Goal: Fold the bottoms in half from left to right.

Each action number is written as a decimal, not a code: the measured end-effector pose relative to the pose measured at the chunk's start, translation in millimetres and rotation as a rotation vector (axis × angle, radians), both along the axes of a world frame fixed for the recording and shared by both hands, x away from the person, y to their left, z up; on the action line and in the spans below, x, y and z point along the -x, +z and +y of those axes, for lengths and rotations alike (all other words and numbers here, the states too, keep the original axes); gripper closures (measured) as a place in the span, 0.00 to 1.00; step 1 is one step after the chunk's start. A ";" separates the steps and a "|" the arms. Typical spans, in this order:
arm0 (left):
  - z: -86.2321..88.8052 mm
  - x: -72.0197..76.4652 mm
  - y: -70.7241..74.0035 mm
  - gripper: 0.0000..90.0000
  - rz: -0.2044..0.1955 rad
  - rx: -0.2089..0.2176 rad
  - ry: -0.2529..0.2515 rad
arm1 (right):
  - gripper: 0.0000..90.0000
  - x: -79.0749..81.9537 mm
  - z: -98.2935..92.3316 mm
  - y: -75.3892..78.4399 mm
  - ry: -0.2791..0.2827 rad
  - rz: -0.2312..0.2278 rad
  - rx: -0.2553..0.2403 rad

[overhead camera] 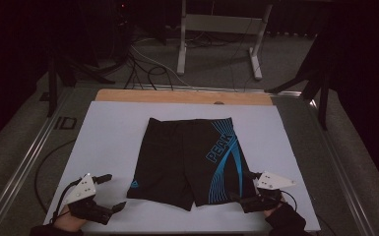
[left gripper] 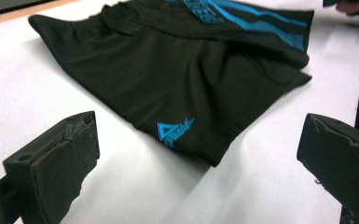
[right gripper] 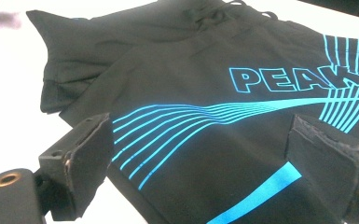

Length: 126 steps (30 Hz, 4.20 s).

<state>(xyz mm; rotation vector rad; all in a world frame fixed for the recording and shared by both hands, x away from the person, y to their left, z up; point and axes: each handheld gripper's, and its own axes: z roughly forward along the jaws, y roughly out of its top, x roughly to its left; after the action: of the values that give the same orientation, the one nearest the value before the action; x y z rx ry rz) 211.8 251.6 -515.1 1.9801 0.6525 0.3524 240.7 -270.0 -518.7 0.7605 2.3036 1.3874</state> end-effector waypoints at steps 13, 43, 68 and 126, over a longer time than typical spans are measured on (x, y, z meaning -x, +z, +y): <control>-8.9 -0.2 3.4 0.00 0.026 -0.038 -0.068 | 0.10 6.1 2.6 6.9 0.043 0.015 -0.005; -11.2 -7.1 55.2 0.00 0.017 -0.040 -0.107 | 0.10 -7.0 24.7 88.0 0.040 -0.087 0.043; -23.6 -16.2 66.3 0.00 0.011 -0.063 -0.085 | 0.10 -64.4 74.1 118.0 0.058 -0.150 0.006; -40.0 -28.9 23.9 0.00 0.135 -0.136 0.183 | 0.10 -154.8 222.2 84.8 0.040 -0.121 0.059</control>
<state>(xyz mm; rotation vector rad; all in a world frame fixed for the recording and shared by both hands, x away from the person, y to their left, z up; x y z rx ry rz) 240.7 211.7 -491.3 2.0922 0.9209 0.3847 395.5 -47.9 -433.9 0.5990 2.2667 1.3383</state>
